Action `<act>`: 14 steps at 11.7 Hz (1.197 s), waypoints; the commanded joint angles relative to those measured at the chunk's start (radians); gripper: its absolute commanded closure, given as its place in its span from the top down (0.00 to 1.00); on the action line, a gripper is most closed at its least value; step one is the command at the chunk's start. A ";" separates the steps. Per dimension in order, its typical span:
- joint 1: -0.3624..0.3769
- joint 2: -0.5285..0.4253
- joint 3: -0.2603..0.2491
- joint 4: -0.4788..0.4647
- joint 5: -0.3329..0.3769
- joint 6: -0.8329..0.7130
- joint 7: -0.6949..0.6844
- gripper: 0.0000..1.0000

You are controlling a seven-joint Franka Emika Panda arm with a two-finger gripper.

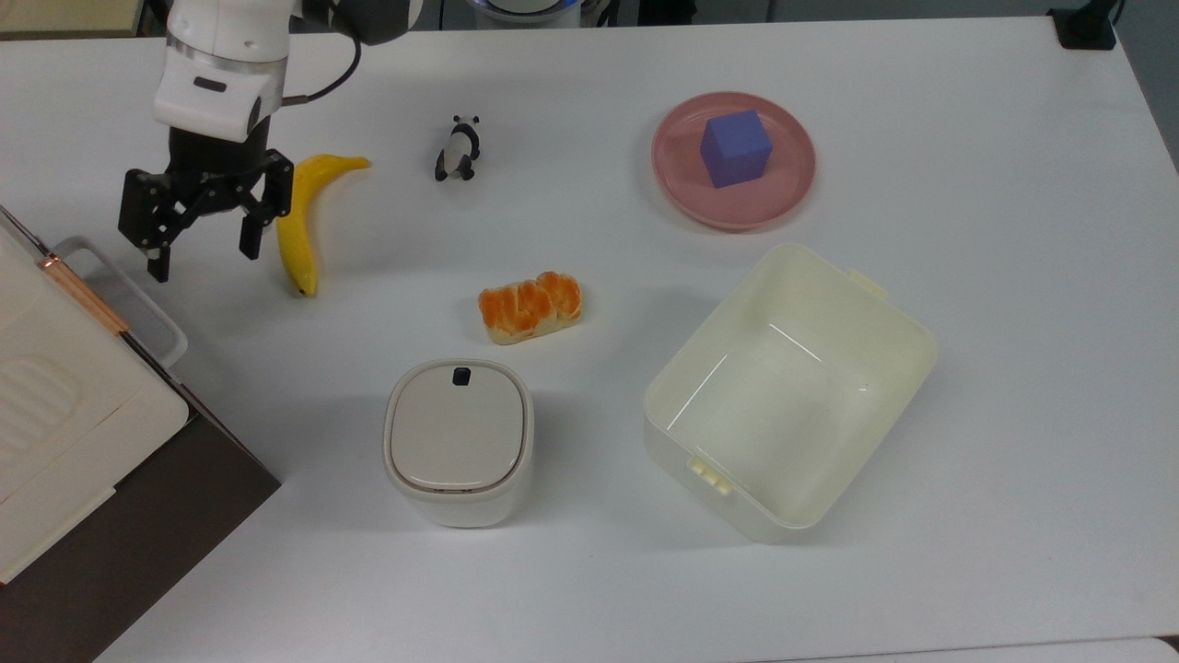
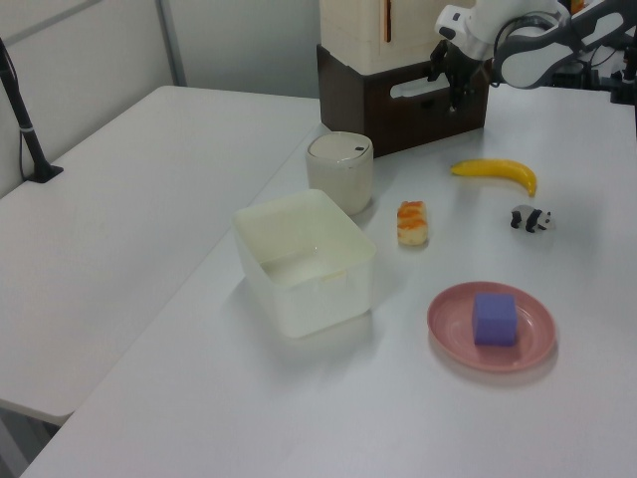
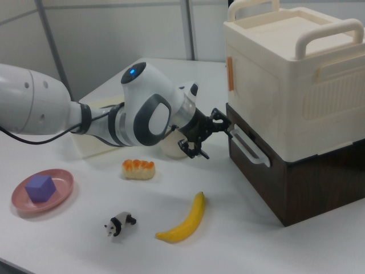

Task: Slide the drawer open
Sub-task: 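Lower the gripper and hook it onto the white drawer handle, then pull the drawer handle outward, sliding the drawer out of the box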

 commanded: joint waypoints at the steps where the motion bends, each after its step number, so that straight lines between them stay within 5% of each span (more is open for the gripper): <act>1: -0.031 0.013 -0.002 -0.006 -0.061 0.083 -0.007 0.77; 3: -0.033 0.022 -0.010 0.005 -0.093 0.091 -0.007 0.67; 9: -0.031 0.088 -0.042 0.077 -0.130 0.114 -0.008 0.66; 10: -0.031 0.096 -0.054 0.076 -0.130 0.153 -0.008 0.62; 12: -0.031 0.100 -0.057 0.072 -0.130 0.158 -0.008 0.35; 14: -0.027 0.097 -0.057 0.069 -0.128 0.157 -0.005 0.29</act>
